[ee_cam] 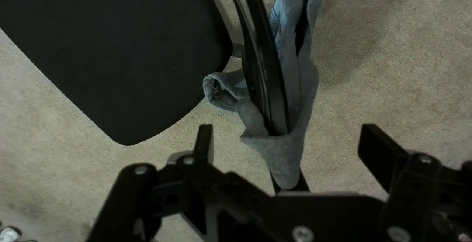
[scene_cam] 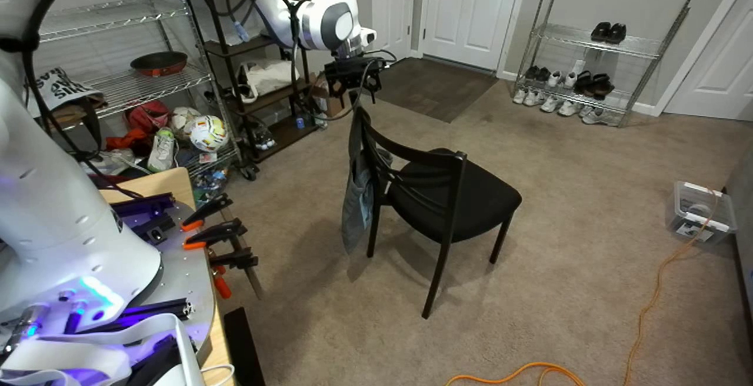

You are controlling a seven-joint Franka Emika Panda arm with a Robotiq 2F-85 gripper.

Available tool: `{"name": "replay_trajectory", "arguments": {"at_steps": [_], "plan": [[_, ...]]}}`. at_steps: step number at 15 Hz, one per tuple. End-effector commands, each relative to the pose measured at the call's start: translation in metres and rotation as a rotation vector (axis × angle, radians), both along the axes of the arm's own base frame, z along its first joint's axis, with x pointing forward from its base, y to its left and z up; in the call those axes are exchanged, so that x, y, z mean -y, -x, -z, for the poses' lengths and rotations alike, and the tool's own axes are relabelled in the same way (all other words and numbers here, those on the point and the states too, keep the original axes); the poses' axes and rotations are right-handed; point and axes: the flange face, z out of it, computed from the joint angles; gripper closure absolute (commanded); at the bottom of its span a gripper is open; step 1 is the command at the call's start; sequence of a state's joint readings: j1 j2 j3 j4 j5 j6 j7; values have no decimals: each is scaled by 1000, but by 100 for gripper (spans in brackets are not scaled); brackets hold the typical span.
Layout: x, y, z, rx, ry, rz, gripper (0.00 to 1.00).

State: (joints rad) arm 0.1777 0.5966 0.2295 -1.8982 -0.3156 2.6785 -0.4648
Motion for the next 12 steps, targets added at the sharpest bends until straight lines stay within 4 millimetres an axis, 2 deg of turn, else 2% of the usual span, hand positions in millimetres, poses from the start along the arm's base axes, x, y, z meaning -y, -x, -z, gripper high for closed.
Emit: {"name": "replay_trajectory", "arguments": {"at_steps": [1,5,11,12], "plan": [[-1,-15,3,-10,2,-17,0],[-10,-27,10,-23,1,-25,0],[-23,-35,13,-37,9,-42,0],[-24,-36,14,-39,7,-49,25]]}}
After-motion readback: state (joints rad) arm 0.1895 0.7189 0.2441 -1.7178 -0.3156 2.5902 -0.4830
